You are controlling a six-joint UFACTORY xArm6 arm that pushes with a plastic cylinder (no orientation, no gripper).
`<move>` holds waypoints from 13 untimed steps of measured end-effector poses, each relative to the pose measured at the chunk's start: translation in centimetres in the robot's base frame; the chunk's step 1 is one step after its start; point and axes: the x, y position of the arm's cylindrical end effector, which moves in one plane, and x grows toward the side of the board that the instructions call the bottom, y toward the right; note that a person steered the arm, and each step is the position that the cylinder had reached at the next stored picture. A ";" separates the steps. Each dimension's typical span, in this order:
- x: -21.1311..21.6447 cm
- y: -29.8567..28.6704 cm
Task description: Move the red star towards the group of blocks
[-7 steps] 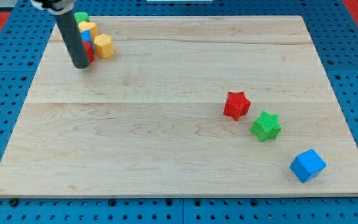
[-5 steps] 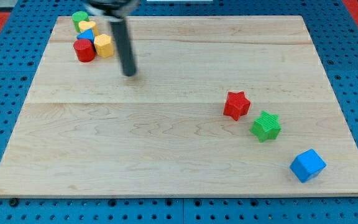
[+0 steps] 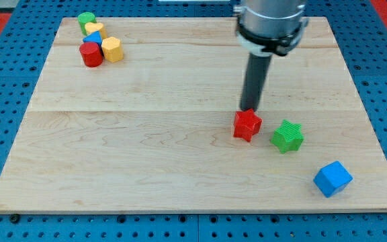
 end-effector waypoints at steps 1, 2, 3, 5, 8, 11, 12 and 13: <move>0.0 -2.8; -0.4 0.0; -1.3 5.4; 4.0 2.8; 9.3 -4.7; 1.2 -8.1; 0.7 -10.5; 1.7 -11.5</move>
